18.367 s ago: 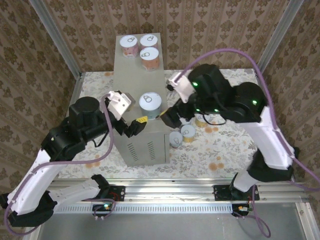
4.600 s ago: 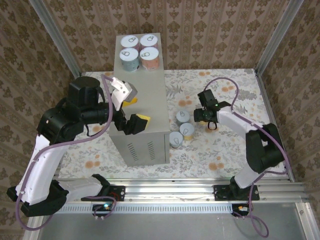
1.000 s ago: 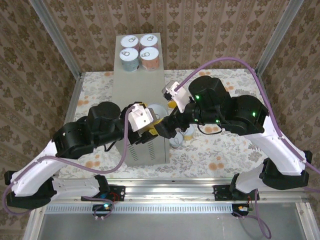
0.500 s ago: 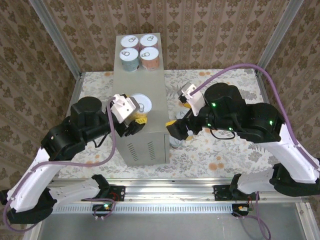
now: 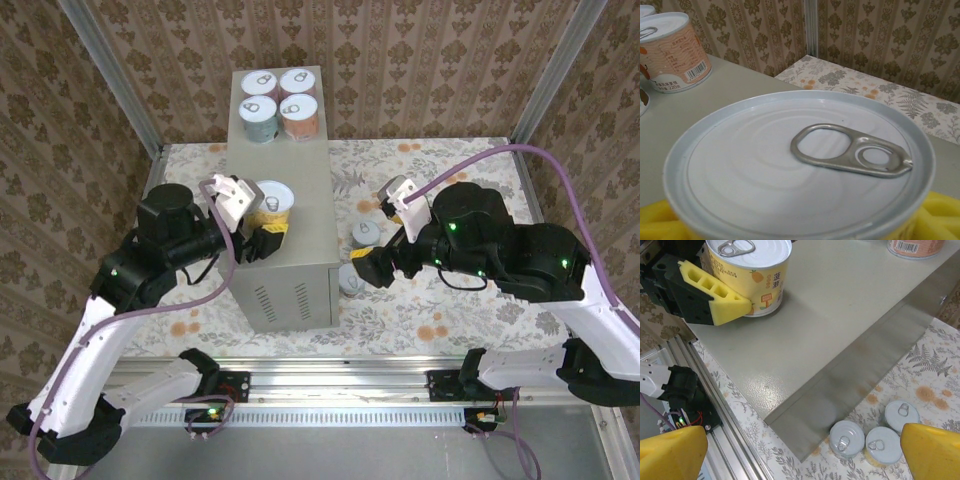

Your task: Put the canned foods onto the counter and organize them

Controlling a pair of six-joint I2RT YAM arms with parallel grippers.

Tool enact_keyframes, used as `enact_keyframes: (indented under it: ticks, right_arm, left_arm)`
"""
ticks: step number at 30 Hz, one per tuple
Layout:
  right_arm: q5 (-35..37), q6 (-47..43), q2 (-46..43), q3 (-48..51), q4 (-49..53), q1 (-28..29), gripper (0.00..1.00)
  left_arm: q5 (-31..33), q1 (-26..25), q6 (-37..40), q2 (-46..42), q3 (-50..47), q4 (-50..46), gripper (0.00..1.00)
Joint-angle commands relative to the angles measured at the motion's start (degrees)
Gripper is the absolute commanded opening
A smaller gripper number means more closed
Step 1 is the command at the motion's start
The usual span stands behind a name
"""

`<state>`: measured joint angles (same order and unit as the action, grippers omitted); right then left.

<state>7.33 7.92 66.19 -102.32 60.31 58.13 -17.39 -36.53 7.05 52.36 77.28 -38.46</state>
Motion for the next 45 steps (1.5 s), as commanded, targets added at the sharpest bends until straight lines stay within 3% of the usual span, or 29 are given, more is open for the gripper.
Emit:
enact_keyframes:
  ticks: [1, 30, 45]
  right_arm:
    - [1.54, 1.13, -1.02, 0.91, -1.59, -0.12, 1.0]
    - [2.16, 2.45, -2.47, 2.74, -2.02, -0.12, 1.0]
    - [2.06, 2.39, -2.89, 3.86, -2.75, -0.08, 1.0]
  left_arm:
    - [-2.83, 0.69, -1.78, -1.85, -0.01, 5.63, 0.7]
    - [-1.95, 1.03, -1.56, -4.37, -3.88, 4.44, 0.82]
    - [-1.6, 1.11, -1.36, -5.49, -2.66, 3.48, 0.82]
